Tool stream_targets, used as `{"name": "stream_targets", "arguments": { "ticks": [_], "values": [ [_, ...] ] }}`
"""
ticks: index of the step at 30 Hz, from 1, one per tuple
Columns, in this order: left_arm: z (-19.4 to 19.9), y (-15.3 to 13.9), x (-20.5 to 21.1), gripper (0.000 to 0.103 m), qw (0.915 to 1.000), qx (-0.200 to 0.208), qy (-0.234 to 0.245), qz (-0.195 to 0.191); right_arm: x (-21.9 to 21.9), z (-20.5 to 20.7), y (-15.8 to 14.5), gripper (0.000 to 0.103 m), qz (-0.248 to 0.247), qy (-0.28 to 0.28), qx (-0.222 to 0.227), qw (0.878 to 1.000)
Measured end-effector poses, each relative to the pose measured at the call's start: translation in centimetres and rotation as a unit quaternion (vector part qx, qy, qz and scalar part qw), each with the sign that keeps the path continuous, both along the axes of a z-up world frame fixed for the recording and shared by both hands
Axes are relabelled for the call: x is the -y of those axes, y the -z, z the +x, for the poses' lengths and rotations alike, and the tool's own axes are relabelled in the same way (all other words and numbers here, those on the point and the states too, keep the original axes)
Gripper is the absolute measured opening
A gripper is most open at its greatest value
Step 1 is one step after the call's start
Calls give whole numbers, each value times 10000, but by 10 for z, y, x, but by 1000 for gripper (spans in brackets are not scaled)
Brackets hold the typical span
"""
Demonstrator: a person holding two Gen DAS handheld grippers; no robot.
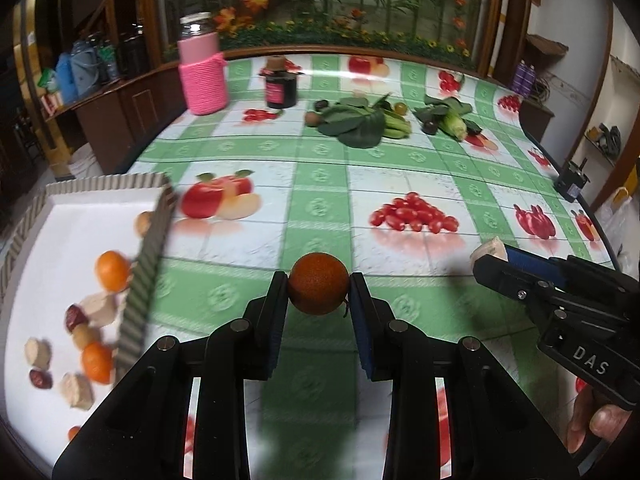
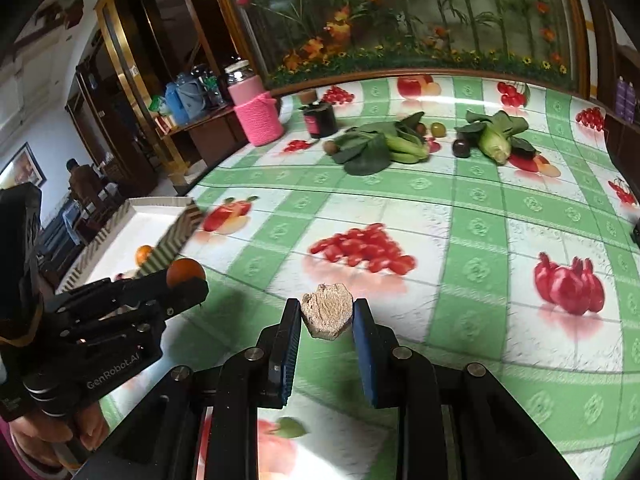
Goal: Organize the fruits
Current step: 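Carry the tan cake and orange over the white tray, then lower the cake and orange into the tray and open both tools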
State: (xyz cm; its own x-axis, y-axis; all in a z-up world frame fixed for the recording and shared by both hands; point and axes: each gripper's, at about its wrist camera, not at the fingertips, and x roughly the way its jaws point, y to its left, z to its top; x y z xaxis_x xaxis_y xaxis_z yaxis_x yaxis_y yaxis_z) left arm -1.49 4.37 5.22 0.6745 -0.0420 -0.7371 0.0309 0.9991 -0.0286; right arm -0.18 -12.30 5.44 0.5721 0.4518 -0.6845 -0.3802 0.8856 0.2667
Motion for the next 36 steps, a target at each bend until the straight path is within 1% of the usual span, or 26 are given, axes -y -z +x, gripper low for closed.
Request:
{"name": "stream_targets", "arguments": {
  "ticks": [9, 17, 25, 36],
  "values": [
    [-32, -10, -37, 30, 9990, 282, -324, 102, -46, -24, -8, 26, 33, -344, 95, 9994],
    [-52, -15, -77, 30, 9967, 400, -692, 149, -91, -36, -14, 26, 45, -733, 151, 9972],
    [-66, -21, -120, 30, 9922, 518, -1116, 213, -133, -42, -19, 26, -22, -1130, 218, 9933],
    [-72, -22, -167, 30, 9863, 567, -1527, 261, -189, -47, -21, 26, -158, -1652, 234, 9859]
  ]
}}
